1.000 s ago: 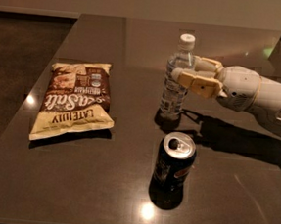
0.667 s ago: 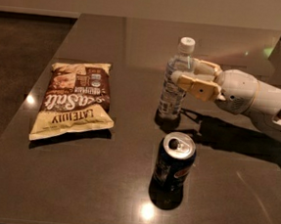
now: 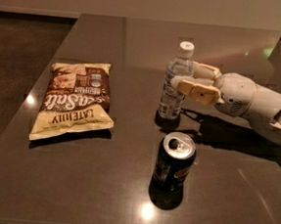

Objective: Place blue plastic bottle upright

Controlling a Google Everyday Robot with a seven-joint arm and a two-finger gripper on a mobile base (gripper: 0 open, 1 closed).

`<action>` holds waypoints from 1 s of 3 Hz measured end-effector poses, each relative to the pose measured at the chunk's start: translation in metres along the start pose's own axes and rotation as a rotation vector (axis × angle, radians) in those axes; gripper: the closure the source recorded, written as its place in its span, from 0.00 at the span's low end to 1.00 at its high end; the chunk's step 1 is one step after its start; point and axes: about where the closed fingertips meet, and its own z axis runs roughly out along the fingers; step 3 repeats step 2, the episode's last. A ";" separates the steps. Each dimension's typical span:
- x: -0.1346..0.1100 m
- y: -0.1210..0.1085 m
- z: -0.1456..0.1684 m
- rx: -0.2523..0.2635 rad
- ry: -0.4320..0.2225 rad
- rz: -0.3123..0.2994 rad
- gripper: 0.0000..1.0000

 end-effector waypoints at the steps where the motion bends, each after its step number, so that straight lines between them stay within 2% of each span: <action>1: -0.001 0.001 0.003 -0.005 0.000 -0.001 0.00; 3: -0.001 0.001 0.003 -0.005 0.000 -0.001 0.00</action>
Offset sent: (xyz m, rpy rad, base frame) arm -0.0003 0.0026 0.0013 -0.0005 -0.0017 0.0045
